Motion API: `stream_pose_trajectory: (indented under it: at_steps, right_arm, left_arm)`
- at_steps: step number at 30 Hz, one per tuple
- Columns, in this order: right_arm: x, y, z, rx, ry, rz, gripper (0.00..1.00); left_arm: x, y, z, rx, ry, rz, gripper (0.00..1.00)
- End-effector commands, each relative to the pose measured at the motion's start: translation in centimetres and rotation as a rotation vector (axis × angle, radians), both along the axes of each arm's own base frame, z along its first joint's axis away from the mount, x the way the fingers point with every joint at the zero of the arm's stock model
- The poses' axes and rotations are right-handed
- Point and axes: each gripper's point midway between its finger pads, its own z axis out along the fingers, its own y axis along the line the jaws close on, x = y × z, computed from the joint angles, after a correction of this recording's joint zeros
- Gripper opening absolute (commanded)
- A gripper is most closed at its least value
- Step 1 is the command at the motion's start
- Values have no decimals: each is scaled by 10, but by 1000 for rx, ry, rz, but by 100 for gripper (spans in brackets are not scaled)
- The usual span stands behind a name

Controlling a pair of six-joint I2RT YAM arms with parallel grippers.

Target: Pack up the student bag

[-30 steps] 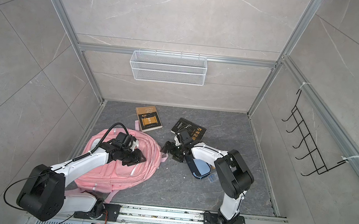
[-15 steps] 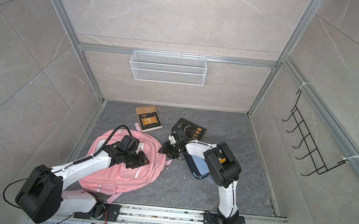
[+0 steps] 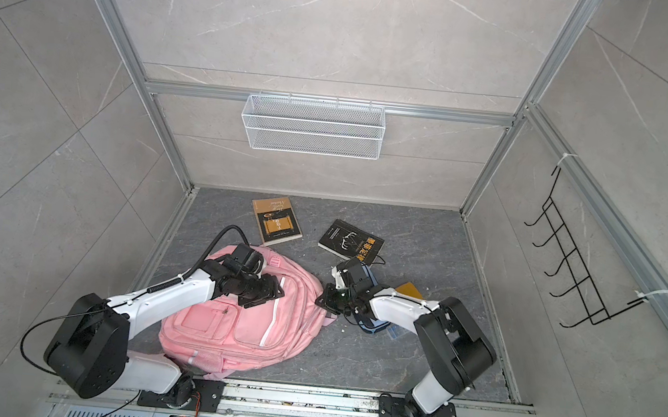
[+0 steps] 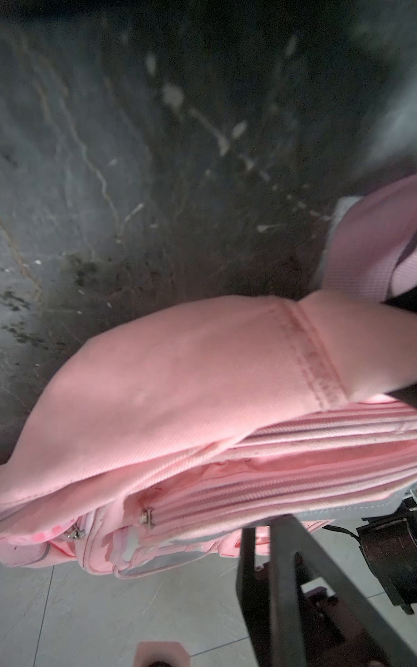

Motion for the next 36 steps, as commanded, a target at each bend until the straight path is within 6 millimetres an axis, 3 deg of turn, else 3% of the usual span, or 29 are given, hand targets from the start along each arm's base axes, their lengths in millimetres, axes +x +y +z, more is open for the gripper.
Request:
stream_pose_trajectory:
  at_steps: [1, 6, 15, 18, 21, 25, 27, 32, 36]
  right_arm:
    - [5, -12, 17, 11, -86, -75, 0]
    - [-6, -28, 15, -10, -102, -116, 0]
    - [-13, -27, 15, -82, -122, -130, 0]
    - [-18, -23, 11, -93, -112, -124, 10]
    - [-24, -20, 9, -104, -100, -108, 27]
    - [-26, -27, 19, -130, -120, -112, 52]
    - [-22, -29, 33, -153, -151, -105, 60]
    - [-2, -25, 69, -238, -222, -55, 68]
    - [30, -13, 76, -297, -238, 3, 70]
  left_arm:
    - [10, 6, -5, -11, 23, 16, 68]
    - [32, -1, -11, -40, 31, -18, 69]
    - [70, -28, 10, -105, 23, -45, 75]
    - [81, -31, 8, -104, 33, -39, 75]
    - [86, -33, 10, -106, 34, -29, 75]
    - [80, -22, 21, -63, 36, -22, 75]
    - [75, -15, 30, -49, 35, -15, 75]
    - [56, -3, 47, -18, 48, -13, 75]
    - [38, 7, 55, -15, 56, 17, 75]
